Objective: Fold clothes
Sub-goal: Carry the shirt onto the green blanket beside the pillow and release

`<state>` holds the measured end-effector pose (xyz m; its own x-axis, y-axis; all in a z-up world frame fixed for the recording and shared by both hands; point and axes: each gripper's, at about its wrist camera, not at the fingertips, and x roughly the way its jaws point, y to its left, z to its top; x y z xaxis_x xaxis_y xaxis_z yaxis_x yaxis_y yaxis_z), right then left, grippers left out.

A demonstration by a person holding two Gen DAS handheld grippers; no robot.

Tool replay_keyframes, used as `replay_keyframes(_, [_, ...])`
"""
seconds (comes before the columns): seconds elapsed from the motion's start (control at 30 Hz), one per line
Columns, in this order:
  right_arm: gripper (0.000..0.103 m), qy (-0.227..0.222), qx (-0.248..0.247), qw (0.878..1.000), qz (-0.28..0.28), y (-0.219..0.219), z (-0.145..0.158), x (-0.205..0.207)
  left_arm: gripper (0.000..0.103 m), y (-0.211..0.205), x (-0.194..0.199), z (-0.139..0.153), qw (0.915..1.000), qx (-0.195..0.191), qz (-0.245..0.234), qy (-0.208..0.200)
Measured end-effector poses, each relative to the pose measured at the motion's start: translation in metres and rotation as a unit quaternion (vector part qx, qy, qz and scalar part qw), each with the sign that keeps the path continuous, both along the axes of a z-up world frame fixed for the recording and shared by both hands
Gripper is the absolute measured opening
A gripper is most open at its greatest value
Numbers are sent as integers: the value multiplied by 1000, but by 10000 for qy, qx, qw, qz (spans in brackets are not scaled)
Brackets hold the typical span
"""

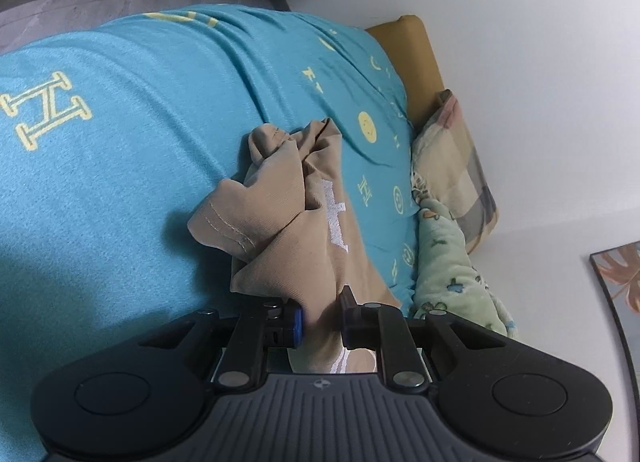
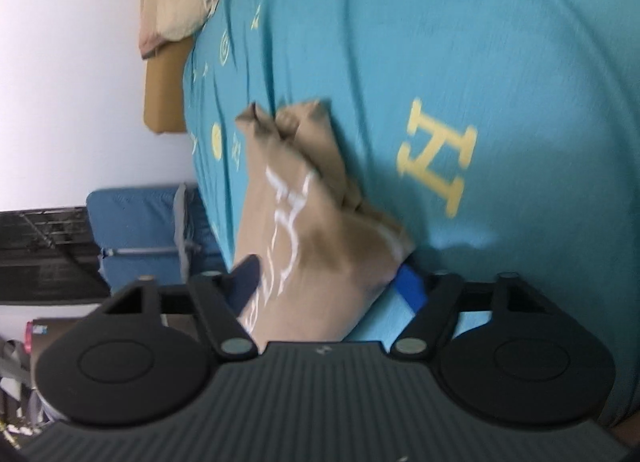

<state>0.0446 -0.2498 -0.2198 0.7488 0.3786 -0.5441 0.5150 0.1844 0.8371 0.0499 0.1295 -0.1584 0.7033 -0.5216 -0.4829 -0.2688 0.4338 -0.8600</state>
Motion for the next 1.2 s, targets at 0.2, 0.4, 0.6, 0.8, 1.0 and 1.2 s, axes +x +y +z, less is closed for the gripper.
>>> replay_keyframes(0.2, [20,-152,-503,9984,220,-6,7,1,17,-3,1,8,9998,131,-108,-78])
replay_keyframes(0.4, [14,-805,-807,9933,164,-11,47,-19,17,-9,-11,54,9978,181,-410,-491])
replay_keyframes(0.6, [14,-1689,-1254,9775,-127,-28,122,-64,17,-42,-31,122,9923,96,-876,-867])
replay_keyframes(0.8, [14,-2041,-1355,9683,-487,-74,171,-103,17,-108,-27,170,9869,97,-1411,-778])
replay_keyframes(1.0, [14,-1869,-1008,9750,-652,-140,193,-125,17,-186,-18,196,9832,118,-1712,-629])
replay_keyframes(1.2, [14,-1564,-1162,9770,-869,-212,193,-134,17,-289,3,192,9720,356,-2269,-496])
